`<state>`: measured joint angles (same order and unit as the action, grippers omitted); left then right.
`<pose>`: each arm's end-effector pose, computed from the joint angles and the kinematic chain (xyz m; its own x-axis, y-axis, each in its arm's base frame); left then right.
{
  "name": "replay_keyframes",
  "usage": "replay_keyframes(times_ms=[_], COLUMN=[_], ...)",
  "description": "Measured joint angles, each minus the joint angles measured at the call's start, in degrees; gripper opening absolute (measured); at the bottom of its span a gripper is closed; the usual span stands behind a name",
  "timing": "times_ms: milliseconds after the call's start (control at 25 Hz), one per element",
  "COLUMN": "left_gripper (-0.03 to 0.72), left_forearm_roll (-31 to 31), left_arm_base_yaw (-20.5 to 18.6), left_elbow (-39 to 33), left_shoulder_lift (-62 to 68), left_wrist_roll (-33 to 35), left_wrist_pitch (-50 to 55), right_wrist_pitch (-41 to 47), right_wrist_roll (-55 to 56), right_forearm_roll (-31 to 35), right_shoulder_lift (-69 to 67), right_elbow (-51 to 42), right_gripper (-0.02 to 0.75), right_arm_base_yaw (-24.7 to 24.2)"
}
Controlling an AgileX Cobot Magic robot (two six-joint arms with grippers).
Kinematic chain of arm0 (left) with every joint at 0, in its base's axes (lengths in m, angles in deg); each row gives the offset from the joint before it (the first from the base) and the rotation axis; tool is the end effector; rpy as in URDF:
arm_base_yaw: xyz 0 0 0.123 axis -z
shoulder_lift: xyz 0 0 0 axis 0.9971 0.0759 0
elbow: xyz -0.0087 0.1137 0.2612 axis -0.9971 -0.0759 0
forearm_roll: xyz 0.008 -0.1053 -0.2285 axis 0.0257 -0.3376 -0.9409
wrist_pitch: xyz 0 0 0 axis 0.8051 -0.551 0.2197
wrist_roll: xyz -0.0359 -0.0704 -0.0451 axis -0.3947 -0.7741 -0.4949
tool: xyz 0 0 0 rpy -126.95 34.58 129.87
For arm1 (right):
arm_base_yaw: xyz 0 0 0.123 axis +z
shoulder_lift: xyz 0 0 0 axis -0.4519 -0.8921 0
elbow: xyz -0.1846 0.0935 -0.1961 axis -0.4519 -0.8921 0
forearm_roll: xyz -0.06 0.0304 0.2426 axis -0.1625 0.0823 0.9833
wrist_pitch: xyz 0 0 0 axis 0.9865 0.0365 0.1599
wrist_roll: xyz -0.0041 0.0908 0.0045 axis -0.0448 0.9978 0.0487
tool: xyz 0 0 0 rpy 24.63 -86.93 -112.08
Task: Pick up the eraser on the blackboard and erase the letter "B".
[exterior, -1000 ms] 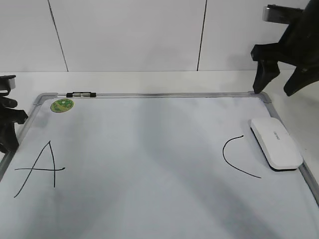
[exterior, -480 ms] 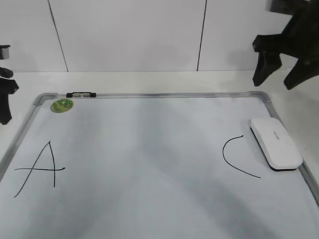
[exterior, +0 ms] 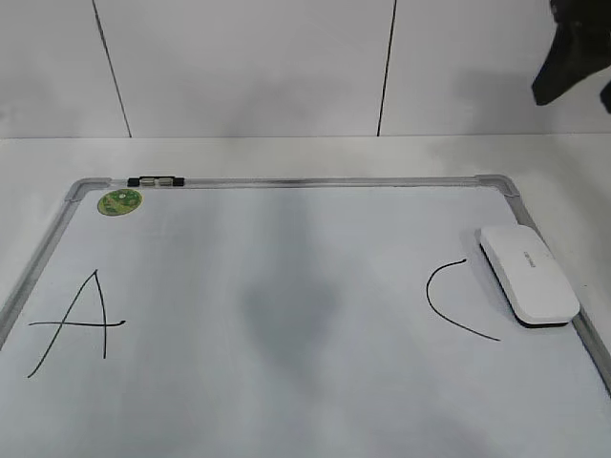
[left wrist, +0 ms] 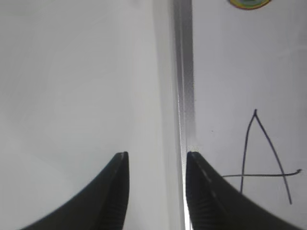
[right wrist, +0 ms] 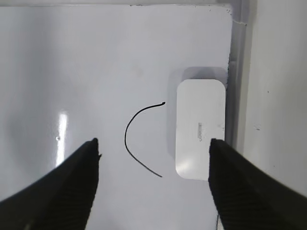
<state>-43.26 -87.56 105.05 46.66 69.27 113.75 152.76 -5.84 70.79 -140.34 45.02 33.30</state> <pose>0.3752 0.0083 0.2655 -0.9872 0.0441 -0.1536 0.0498 0.9982 -0.0335 0.3160 0.0497 0.3688 -0.9144 -0.0127 -0.4045 -0.0918 0.9800 0.1768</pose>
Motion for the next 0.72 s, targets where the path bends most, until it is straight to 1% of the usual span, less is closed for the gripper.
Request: replay_keyframes(times_ms=[120, 280, 480, 720], left_gripper=[0.296, 0.293, 0.287, 0.274], left_forearm_roll=[-1.2, -1.6, -1.8, -1.9], left_arm_base_yaw=[0.0, 0.0, 0.0, 0.0], left_elbow=[0.0, -2.4, -8.0, -17.0], left_shoulder_lift=[-5.1, -13.6, -25.5, -39.9], left_wrist_roll=[0.0, -0.1, -0.1, -0.1], left_wrist_pitch=[0.1, 0.3, 1.2, 1.6], right_wrist_pitch=[0.3, 0.7, 1.0, 1.3], right_wrist_roll=[0.0, -0.1, -0.1, -0.3], right_forearm_roll=[0.1, 1.4, 1.7, 1.4], right_shoulder_lift=[5.7, 14.2, 25.1, 37.1], right_elbow=[-3.1, -8.3, -14.6, -21.1], right_gripper=[0.571, 0.570, 0.570, 0.570], right_arm_base_yaw=[0.0, 0.0, 0.0, 0.0])
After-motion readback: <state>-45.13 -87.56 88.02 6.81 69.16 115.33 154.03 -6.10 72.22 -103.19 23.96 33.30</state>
